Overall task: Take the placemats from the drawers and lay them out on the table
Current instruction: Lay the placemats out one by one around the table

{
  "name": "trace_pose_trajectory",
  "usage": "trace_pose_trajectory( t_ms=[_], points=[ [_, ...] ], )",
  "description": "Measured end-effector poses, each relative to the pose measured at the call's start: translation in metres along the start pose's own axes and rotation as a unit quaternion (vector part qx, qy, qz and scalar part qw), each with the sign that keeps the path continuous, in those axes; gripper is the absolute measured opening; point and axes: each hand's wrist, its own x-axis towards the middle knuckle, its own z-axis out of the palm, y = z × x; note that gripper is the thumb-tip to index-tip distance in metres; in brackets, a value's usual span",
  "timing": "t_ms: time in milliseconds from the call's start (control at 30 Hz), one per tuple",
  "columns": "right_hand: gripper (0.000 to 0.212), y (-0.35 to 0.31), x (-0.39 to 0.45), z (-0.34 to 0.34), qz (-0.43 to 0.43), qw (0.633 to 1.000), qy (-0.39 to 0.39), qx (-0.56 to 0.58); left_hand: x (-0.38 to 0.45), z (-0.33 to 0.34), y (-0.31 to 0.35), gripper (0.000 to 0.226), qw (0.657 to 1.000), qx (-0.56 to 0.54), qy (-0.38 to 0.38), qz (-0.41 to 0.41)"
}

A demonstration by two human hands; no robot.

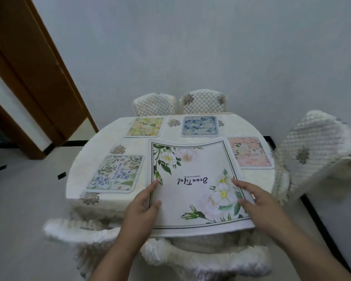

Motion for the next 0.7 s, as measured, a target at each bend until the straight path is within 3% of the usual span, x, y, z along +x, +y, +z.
trace_pose_trajectory(
  t_ms=[267, 700],
  points=[
    [0.051, 0.012, 0.050, -0.008, 0.001, 1.000, 0.022, -0.005, 0.054, 0.025, 0.000, 0.053, 0.999, 0.023, -0.028, -0.014],
    [0.052, 0.033, 0.165, 0.037, 0.028, 0.998, -0.032, 0.043, 0.159, 0.024, -0.030, 0.052, 0.992, 0.101, -0.009, -0.073]
  ],
)
